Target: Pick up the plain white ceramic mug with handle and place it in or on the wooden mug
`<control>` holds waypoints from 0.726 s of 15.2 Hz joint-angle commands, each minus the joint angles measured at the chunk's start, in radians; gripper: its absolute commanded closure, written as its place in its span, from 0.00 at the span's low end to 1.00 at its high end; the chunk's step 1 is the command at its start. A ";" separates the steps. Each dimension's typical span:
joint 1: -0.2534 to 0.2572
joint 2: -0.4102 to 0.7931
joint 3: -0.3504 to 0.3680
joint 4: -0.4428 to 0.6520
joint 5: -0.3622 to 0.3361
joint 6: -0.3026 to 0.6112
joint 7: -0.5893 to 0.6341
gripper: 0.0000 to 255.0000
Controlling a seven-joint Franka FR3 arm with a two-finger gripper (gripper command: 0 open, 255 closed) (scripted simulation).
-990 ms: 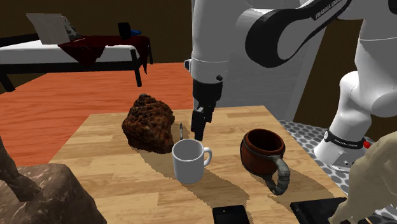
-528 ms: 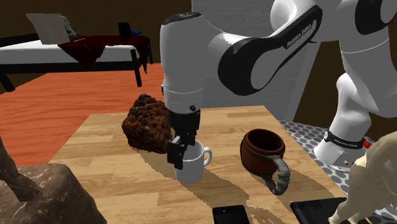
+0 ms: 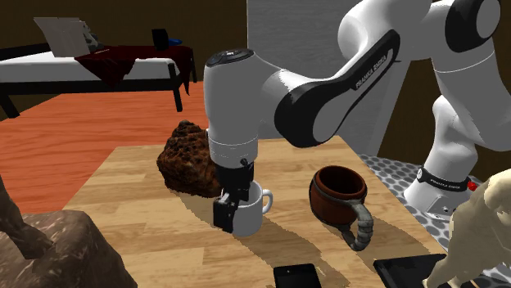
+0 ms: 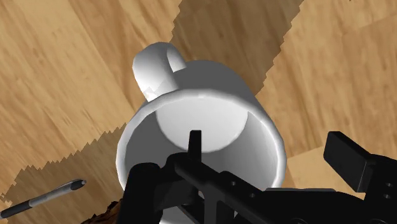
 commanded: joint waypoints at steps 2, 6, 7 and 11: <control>0.004 0.007 -0.002 0.000 -0.003 0.007 0.004 0.00; 0.004 0.007 -0.002 0.000 -0.003 0.007 0.004 0.00; 0.004 0.007 -0.002 0.000 -0.003 0.007 0.004 0.00; 0.004 0.007 -0.002 0.000 -0.003 0.007 0.004 1.00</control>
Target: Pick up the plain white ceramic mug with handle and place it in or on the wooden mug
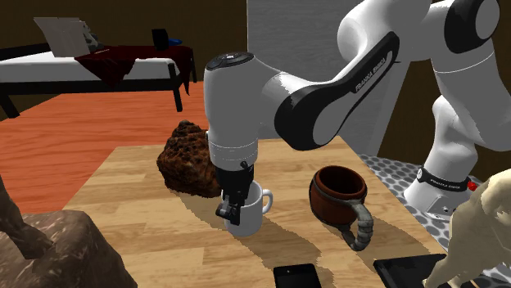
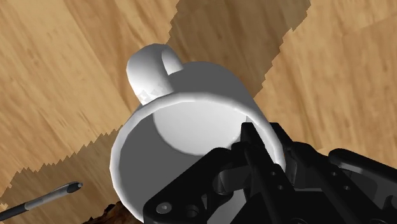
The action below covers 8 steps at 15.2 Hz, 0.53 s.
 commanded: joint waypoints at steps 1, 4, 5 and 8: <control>0.000 0.000 0.000 0.000 0.000 0.000 0.000 1.00; 0.000 0.000 0.000 0.000 0.000 0.000 0.000 1.00; 0.000 0.000 0.000 0.000 0.000 0.000 0.000 1.00; -0.001 -0.010 0.004 0.011 0.006 -0.020 -0.004 1.00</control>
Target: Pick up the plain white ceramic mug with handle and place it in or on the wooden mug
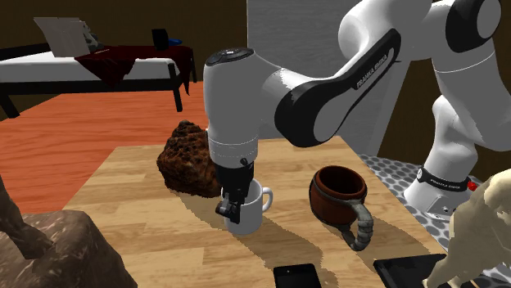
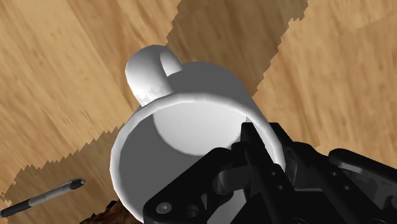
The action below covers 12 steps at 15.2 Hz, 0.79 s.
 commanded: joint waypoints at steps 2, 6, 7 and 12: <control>0.000 -0.013 0.005 0.019 0.008 -0.030 -0.006 1.00; 0.000 -0.029 0.011 0.049 0.018 -0.074 -0.013 1.00; 0.000 -0.033 0.013 0.057 0.020 -0.085 -0.015 1.00; 0.003 -0.047 0.019 0.102 0.030 -0.143 -0.024 1.00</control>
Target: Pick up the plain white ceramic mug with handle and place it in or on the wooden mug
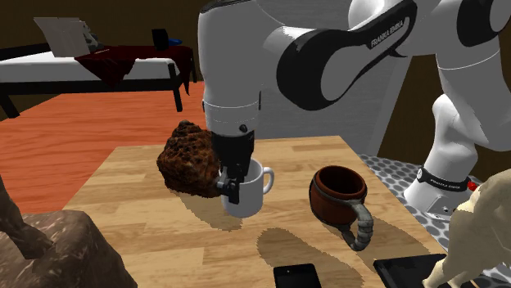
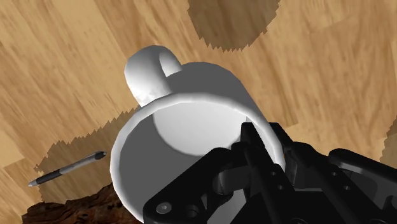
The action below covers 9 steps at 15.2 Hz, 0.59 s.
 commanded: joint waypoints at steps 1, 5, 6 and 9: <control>0.004 -0.001 0.001 0.028 0.002 -0.028 -0.004 1.00; 0.009 -0.008 0.005 0.072 0.008 -0.077 -0.010 1.00; 0.011 -0.009 0.005 0.084 0.009 -0.090 -0.011 1.00; 0.017 -0.011 0.007 0.123 0.012 -0.129 -0.016 1.00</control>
